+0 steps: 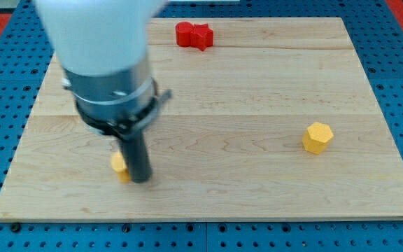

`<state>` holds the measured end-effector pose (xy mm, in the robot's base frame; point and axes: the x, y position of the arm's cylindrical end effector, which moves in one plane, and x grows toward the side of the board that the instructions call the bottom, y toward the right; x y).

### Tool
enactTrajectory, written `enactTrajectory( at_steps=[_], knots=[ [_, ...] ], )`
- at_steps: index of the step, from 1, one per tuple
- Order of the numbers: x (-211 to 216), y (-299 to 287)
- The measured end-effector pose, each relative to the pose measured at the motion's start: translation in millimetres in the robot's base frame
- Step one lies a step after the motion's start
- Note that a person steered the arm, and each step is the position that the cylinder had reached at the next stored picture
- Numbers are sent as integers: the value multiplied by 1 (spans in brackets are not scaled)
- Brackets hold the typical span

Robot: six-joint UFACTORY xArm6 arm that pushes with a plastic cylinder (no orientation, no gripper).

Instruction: Slide the yellow hexagon to the top side of the yellow heart

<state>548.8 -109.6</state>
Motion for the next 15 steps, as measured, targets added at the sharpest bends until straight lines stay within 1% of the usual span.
enactTrajectory(
  at_steps=[1, 2, 3, 4, 5, 6, 7, 8, 9, 10, 11, 12, 13, 14, 15],
  knots=[
    [-19, 0],
    [-36, -36],
    [-11, -98],
    [-8, -50],
    [2, 17],
    [-15, 158],
    [-18, 312],
    [-58, 366],
    [-58, 264],
    [-36, 160],
    [-36, 229],
    [-5, 227],
    [3, 131],
    [1, 31],
    [-5, -38]
  ],
)
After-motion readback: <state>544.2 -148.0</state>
